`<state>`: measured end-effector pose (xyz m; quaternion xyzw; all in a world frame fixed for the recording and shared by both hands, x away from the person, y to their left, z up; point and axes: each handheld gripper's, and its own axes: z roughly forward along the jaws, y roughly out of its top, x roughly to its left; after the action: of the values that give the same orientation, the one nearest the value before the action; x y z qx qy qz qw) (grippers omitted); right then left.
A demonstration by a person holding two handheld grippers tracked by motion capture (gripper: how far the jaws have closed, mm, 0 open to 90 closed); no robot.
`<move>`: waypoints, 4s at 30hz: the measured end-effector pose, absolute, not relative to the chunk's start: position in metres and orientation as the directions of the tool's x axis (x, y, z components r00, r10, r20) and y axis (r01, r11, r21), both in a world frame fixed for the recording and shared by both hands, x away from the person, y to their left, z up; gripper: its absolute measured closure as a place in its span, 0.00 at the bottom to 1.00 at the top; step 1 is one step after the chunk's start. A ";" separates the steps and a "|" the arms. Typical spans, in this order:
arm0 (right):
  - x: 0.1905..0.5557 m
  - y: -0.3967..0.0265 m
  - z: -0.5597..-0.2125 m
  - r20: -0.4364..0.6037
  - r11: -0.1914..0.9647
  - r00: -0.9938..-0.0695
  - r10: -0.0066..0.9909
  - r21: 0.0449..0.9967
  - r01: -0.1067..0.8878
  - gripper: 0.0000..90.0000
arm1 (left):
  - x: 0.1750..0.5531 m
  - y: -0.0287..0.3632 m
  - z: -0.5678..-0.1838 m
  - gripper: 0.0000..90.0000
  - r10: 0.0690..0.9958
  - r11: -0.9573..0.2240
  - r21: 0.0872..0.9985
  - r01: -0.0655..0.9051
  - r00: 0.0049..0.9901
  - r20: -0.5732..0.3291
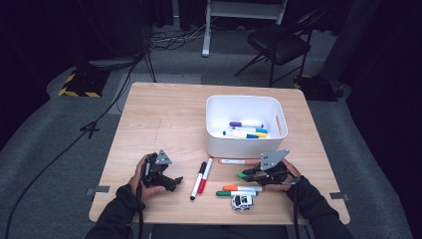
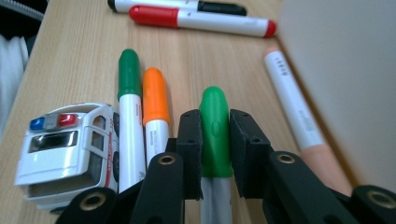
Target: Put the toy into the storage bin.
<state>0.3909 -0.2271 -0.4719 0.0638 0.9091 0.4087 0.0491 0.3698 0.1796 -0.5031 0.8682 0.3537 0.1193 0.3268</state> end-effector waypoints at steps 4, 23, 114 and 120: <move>0.386 -0.242 -0.458 -0.057 0.632 -0.983 0.174 0.772 0.067 0.83 | 0.370 0.178 -0.503 0.00 0.693 -0.532 0.650 0.543 0.720 -0.034; 0.375 -0.275 -0.394 -0.153 0.549 -0.959 0.239 0.836 0.003 0.83 | 0.370 0.178 -0.503 0.00 0.692 -0.539 0.651 0.535 0.722 -0.020; 0.483 -0.219 -0.368 -0.185 0.723 -0.899 0.397 0.666 0.182 0.87 | 0.371 0.178 -0.503 0.00 0.686 -0.544 0.655 0.525 0.728 -0.014; 0.476 -0.223 -0.368 -0.180 0.704 -0.893 0.412 0.686 0.186 0.84 | 0.371 0.178 -0.503 0.00 0.686 -0.544 0.655 0.525 0.728 -0.014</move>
<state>0.4756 -0.2226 -0.3678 0.1646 0.9086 0.3481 0.1621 0.3710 0.1784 -0.5029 0.8699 0.3480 0.1229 0.3271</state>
